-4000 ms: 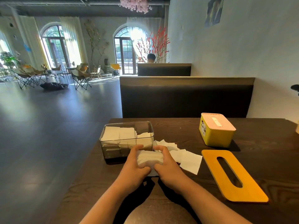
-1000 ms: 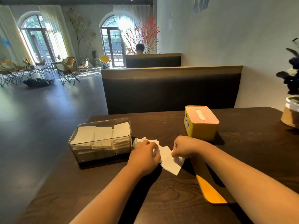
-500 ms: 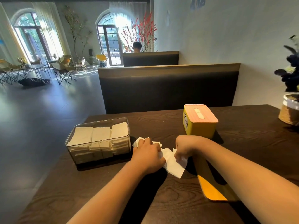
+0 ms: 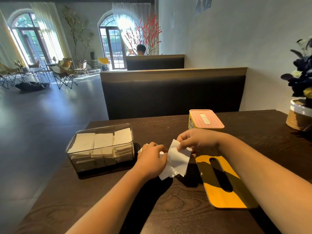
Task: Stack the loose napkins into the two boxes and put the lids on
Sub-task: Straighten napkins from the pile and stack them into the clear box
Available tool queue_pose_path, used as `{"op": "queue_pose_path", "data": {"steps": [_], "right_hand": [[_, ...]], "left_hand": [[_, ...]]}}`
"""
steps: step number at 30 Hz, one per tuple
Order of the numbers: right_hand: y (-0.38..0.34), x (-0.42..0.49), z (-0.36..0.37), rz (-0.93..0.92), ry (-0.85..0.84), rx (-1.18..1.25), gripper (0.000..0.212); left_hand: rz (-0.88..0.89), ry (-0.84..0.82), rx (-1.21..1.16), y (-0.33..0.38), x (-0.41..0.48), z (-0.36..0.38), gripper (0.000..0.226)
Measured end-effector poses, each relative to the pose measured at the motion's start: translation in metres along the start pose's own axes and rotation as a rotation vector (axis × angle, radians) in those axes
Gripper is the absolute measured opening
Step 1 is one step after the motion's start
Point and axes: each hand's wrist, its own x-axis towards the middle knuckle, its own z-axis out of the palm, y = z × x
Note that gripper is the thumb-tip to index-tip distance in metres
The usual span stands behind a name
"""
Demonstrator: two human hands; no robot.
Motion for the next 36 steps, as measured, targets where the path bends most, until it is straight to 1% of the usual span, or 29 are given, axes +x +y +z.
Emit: {"op": "queue_pose_path", "data": {"steps": [2,3,4,5,6,7,8,9,11,13,15,17,19,23,30,34,36], "right_hand": [[0.0,0.003,0.004,0.003,-0.029,0.198,0.007],[0.001,0.008,0.008,0.018,-0.011,0.247,0.007],[0.004,0.011,0.012,0.043,0.022,0.256,0.008],[0.009,0.016,0.017,0.073,0.063,0.243,0.009],[0.014,0.021,0.023,0.105,0.109,0.231,0.01],[0.02,0.025,0.031,0.136,0.159,0.227,0.012],[0.025,0.029,0.038,0.163,0.21,0.217,0.013],[0.028,0.031,0.044,0.185,0.263,0.191,0.015],[0.03,0.033,0.049,0.205,0.354,0.078,0.018],[0.026,0.034,0.051,0.19,0.393,-0.059,0.022],[0.024,0.032,0.05,0.179,0.405,-0.277,0.026],[0.023,0.03,0.05,0.185,0.409,-0.489,0.026],[0.025,0.027,0.051,0.217,0.391,-0.602,0.025],[0.023,0.025,0.056,0.256,0.373,-0.71,0.022],[0.016,0.026,0.051,0.309,0.219,-0.618,0.014],[0.012,0.02,0.047,0.313,0.212,-0.515,0.012],[0.007,0.016,0.042,0.284,0.201,-0.48,0.012]], "left_hand": [[-0.029,0.036,-0.346,0.0,-0.006,-0.004,0.027],[-0.054,0.049,-0.511,0.001,-0.01,-0.008,0.034],[-0.077,0.073,-0.619,0.002,-0.013,-0.011,0.042],[-0.092,0.102,-0.665,0.003,-0.015,-0.012,0.047],[-0.099,0.128,-0.676,0.003,-0.017,-0.011,0.046],[-0.104,0.14,-0.656,0.001,-0.02,-0.009,0.039],[-0.109,0.134,-0.601,-0.001,-0.022,-0.006,0.026],[-0.12,0.116,-0.499,-0.003,-0.023,-0.002,0.015],[-0.11,0.096,-0.244,-0.005,-0.026,0.005,0.021],[-0.072,0.095,-0.055,-0.005,-0.027,0.007,0.03],[-0.055,0.05,0.08,-0.004,-0.026,0.009,0.037],[-0.043,0.022,0.156,-0.005,-0.025,0.01,0.04],[-0.031,0.013,0.19,-0.005,-0.025,0.01,0.04],[0.002,0.015,0.256,-0.002,-0.027,0.01,0.037],[0.01,-0.019,0.201,0.0,-0.033,0.008,0.036],[0.011,0.009,0.158,0.001,-0.038,0.009,0.045],[0.003,0.042,0.071,0.0,-0.039,0.005,0.05]]}}
